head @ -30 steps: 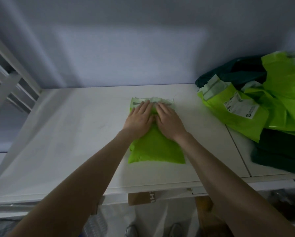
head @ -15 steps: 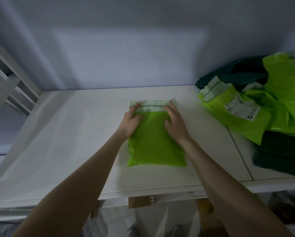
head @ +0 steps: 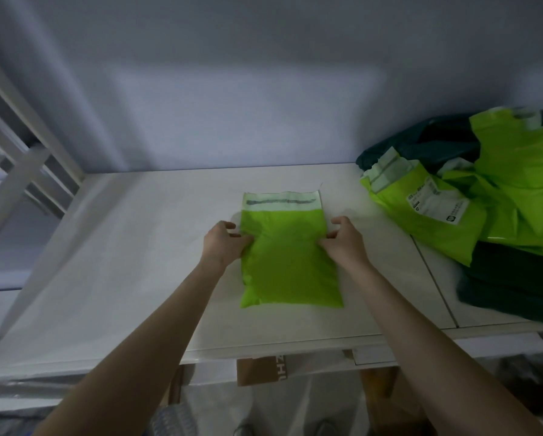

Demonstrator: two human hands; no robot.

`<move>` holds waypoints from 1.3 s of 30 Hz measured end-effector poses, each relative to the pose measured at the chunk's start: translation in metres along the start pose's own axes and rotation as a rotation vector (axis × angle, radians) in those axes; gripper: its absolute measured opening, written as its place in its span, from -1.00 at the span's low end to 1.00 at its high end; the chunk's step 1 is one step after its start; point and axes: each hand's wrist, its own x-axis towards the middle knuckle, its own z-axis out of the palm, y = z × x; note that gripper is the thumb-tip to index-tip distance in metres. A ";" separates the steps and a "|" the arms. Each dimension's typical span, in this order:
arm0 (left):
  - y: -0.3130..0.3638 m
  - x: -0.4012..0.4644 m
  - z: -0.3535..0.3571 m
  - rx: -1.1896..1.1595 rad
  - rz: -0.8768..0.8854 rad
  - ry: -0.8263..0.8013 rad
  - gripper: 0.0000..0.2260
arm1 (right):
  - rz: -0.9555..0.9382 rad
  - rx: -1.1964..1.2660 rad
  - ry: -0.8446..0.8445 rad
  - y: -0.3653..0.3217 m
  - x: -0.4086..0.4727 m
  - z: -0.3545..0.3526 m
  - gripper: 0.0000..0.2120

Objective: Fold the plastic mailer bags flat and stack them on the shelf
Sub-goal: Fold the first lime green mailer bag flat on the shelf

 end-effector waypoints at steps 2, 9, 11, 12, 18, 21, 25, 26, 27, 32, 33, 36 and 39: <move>0.003 -0.004 0.001 -0.139 -0.039 -0.035 -0.65 | 0.034 0.014 0.009 -0.001 0.000 0.002 -0.50; 0.006 -0.010 -0.003 -0.409 -0.058 -0.064 -0.94 | 0.057 0.169 0.039 -0.006 0.003 -0.001 -0.93; 0.007 -0.009 -0.003 -0.424 -0.027 -0.054 -0.92 | 0.072 0.236 0.037 -0.007 0.004 -0.002 -0.91; 0.007 -0.009 -0.003 -0.436 -0.014 -0.048 -0.91 | 0.083 0.276 0.030 -0.008 0.005 -0.002 -0.91; 0.008 -0.006 -0.001 -0.610 -0.009 -0.076 -0.82 | 0.113 0.549 -0.014 -0.009 0.010 0.001 -0.77; 0.005 -0.004 0.001 -0.657 -0.011 -0.105 -0.80 | 0.091 0.579 -0.009 -0.006 0.011 0.006 -0.74; 0.003 0.001 0.003 -0.704 -0.107 -0.075 -0.87 | 0.109 0.654 -0.029 -0.008 0.009 0.006 -0.82; 0.004 0.002 0.002 -0.731 -0.143 -0.068 -0.86 | 0.142 0.694 -0.041 -0.010 0.009 0.005 -0.81; 0.006 0.002 0.002 -0.760 -0.164 -0.070 -0.83 | 0.189 0.747 -0.053 -0.012 0.008 0.003 -0.79; 0.012 0.002 0.000 -0.775 -0.145 -0.130 -0.70 | 0.322 0.878 -0.107 -0.016 0.010 -0.001 -0.66; 0.013 0.003 0.000 -0.731 -0.128 -0.138 -0.69 | 0.330 0.876 -0.119 -0.016 0.011 -0.001 -0.63; 0.009 0.007 -0.001 -0.611 -0.010 -0.186 -0.88 | 0.337 0.854 -0.166 -0.017 0.014 -0.004 -0.58; 0.004 0.007 -0.001 -0.476 0.139 -0.242 -0.83 | 0.344 0.842 -0.187 -0.019 0.015 -0.006 -0.67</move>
